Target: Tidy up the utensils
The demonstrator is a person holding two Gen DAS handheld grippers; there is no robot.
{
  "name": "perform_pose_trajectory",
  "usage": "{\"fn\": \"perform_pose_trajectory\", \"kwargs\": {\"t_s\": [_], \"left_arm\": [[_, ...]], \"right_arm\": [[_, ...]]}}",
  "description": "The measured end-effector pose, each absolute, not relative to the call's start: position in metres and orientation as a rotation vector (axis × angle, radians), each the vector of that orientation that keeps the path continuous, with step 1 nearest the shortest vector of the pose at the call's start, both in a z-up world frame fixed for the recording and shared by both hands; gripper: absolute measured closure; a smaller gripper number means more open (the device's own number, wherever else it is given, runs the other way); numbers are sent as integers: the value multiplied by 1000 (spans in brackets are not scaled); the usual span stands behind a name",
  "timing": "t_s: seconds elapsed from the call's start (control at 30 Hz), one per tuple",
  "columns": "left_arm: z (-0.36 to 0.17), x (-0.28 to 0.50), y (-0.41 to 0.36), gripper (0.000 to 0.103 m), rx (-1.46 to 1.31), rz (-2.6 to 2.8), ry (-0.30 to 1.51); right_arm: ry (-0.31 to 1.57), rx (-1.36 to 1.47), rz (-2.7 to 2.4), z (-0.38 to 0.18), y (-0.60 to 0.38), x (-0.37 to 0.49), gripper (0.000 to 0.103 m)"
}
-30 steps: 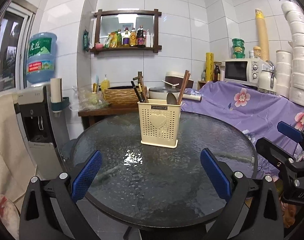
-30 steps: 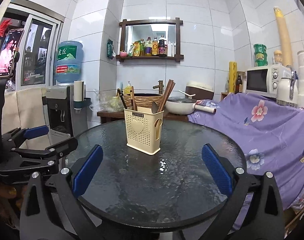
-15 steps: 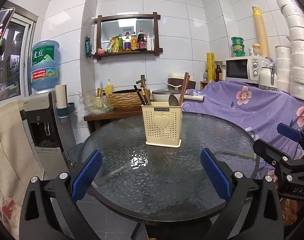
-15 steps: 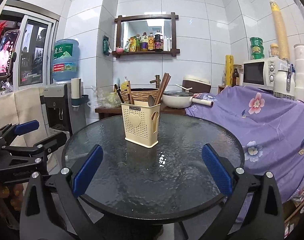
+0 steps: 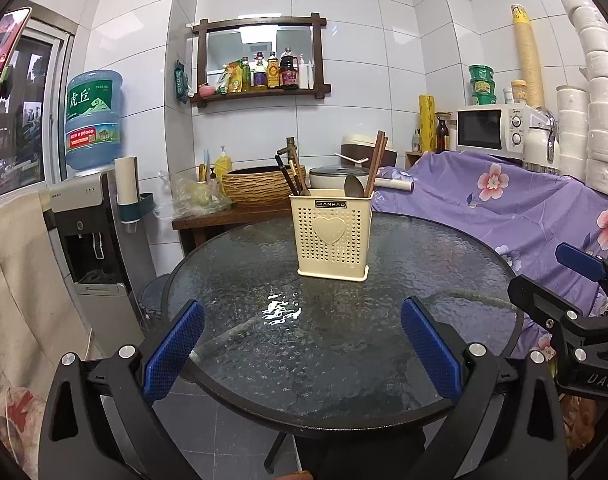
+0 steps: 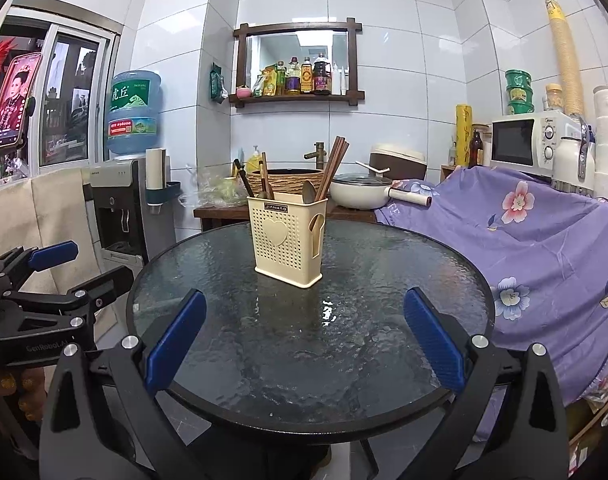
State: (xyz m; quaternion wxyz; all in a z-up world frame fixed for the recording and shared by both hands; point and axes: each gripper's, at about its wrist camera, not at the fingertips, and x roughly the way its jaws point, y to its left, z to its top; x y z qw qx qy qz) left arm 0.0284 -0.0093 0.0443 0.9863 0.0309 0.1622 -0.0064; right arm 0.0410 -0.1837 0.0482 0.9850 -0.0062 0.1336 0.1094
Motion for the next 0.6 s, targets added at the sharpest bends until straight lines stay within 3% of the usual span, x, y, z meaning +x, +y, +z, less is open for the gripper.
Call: {"fn": "perform_pose_trajectory", "kwargs": {"t_s": [0.6], "left_arm": [[41,30,-10,6,65,-20,353]], "right_arm": [[282,-20,213,44,-182,44,6]]}}
